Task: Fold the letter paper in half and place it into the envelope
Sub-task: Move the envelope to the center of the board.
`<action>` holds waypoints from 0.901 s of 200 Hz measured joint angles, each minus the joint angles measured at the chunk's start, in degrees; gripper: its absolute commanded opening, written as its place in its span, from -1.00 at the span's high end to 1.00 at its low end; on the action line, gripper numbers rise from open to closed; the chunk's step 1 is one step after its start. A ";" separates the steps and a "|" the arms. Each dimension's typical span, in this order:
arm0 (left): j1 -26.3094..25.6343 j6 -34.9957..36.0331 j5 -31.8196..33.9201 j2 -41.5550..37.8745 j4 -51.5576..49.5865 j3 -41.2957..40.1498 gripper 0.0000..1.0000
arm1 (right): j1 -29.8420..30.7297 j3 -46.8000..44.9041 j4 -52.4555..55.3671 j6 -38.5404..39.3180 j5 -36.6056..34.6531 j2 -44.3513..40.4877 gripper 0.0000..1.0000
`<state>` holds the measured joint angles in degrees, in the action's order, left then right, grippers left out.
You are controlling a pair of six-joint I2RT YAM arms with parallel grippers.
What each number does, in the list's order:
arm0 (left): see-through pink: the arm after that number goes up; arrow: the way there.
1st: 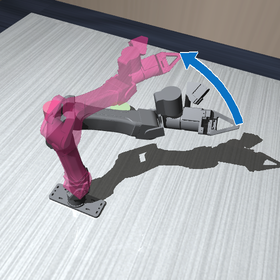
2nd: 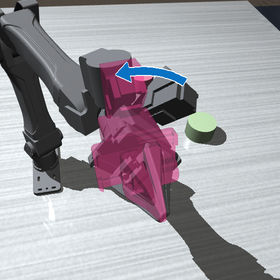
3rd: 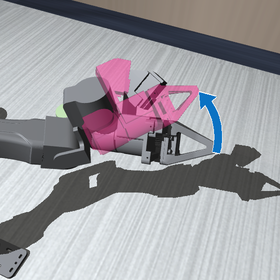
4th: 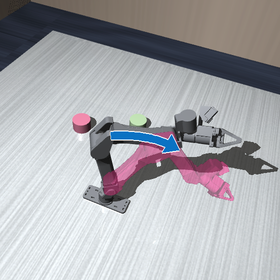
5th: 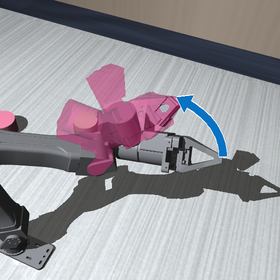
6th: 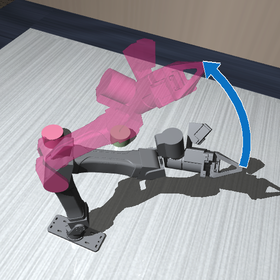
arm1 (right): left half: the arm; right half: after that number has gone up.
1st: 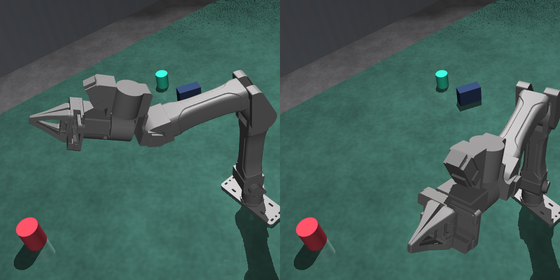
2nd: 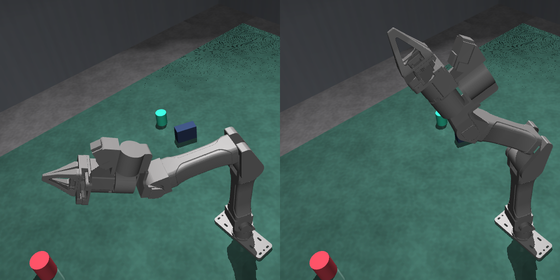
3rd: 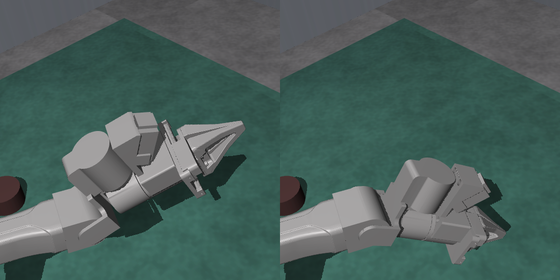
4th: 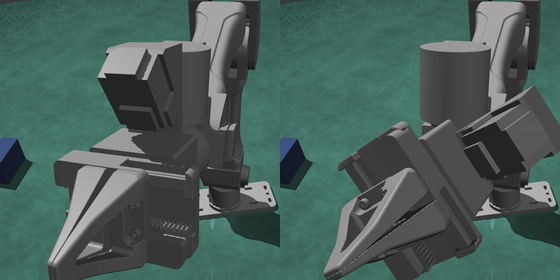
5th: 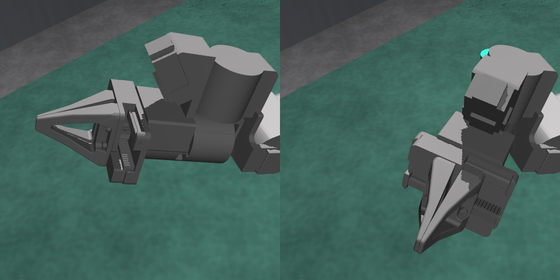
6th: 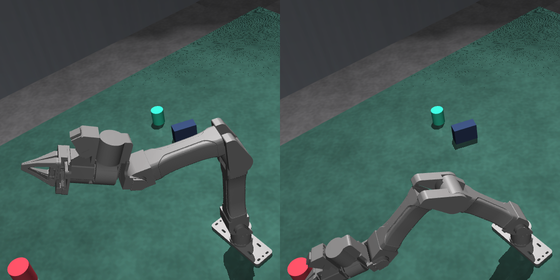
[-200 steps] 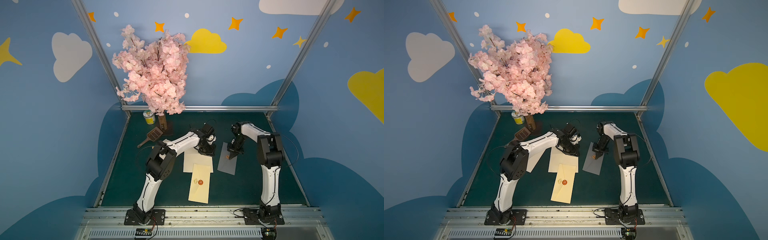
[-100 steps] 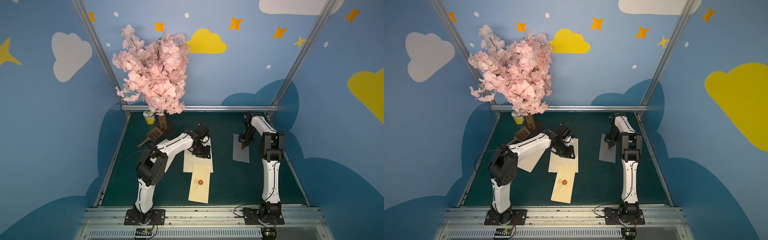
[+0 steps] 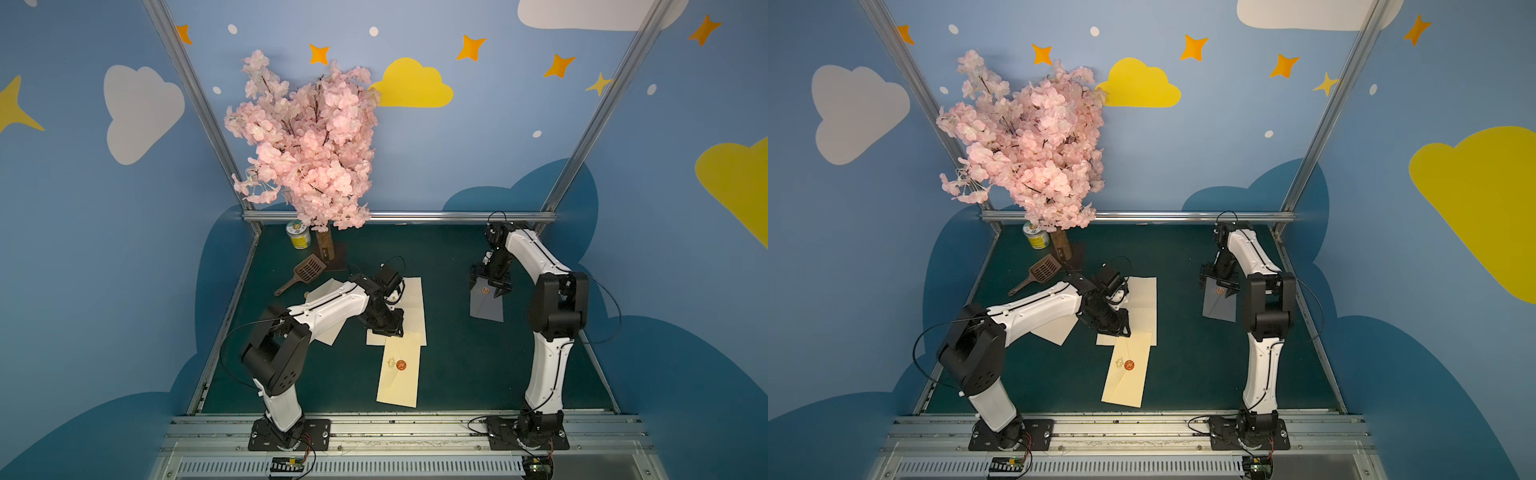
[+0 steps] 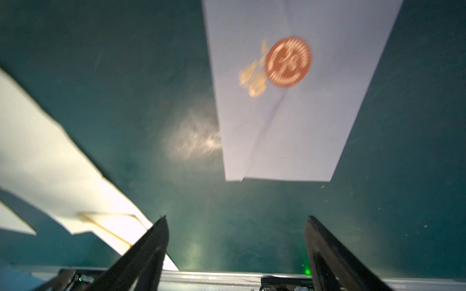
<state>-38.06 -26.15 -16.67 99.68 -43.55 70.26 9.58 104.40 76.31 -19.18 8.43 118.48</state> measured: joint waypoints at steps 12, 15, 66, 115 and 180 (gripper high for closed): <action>-0.33 -1.16 0.22 -0.96 -0.07 -2.10 0.21 | 1.33 -4.28 -1.18 -0.76 1.44 -4.02 -0.78; -0.46 -1.40 0.24 -1.22 -0.07 -2.62 0.21 | 1.62 -5.20 -1.44 -0.94 1.81 -4.81 -0.78; -3.28 -5.75 1.38 -3.91 0.63 -9.64 0.22 | 4.94 -17.79 -5.60 -4.42 4.90 -10.49 -0.78; -5.35 -8.70 3.56 -3.74 1.75 -12.85 0.22 | 7.10 -22.27 -7.78 -6.60 5.86 -14.38 -0.78; -7.41 -10.97 4.90 1.33 2.84 -10.62 0.26 | 8.11 -24.87 -8.41 -7.67 5.95 -19.04 -0.78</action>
<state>-45.47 -37.12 -11.77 101.01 -40.71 59.64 17.69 79.53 67.90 -26.85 14.37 99.44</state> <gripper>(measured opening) 0.372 0.888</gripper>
